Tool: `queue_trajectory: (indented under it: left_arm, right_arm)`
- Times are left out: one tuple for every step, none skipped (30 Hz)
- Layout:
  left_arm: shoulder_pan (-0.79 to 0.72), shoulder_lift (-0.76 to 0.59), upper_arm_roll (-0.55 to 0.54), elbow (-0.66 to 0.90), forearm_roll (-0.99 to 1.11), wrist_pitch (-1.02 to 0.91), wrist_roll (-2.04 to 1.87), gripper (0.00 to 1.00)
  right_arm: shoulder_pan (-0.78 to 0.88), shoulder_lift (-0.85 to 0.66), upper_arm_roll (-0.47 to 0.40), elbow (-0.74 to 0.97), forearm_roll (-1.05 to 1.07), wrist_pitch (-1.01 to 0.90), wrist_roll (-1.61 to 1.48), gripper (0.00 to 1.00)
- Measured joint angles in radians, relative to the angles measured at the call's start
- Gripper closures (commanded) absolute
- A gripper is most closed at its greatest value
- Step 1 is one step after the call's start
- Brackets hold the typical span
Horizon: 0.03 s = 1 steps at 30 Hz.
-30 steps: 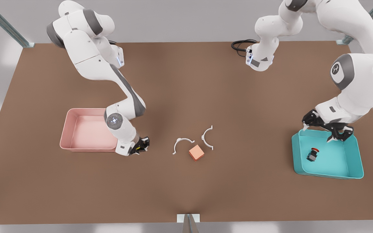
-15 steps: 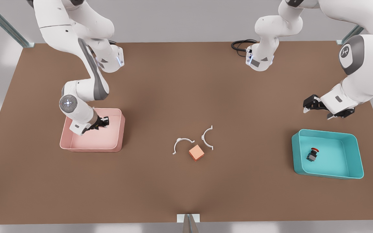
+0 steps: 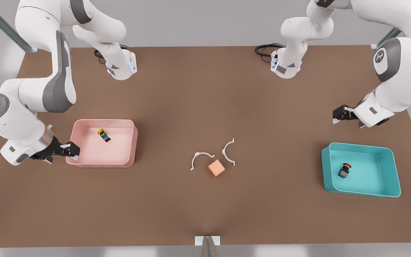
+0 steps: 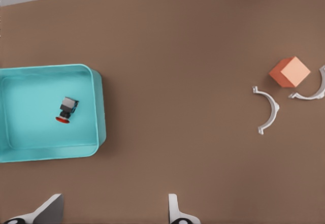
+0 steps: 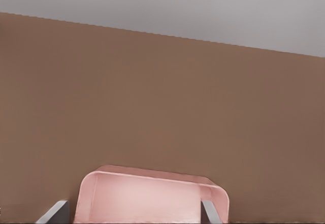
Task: Place the red button in the blue storage box with the left arm, and place the yellow button in the pink storage box with the right arm
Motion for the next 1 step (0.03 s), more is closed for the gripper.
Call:
queue_trajectory:
  left_arm:
    - [0.0,0.002,0.0,0.001,0.0,0.0,-0.005,0.0]
  right_arm:
    - [-0.001,0.003,-0.003,0.001,-0.002,-0.026,0.006,0.0]
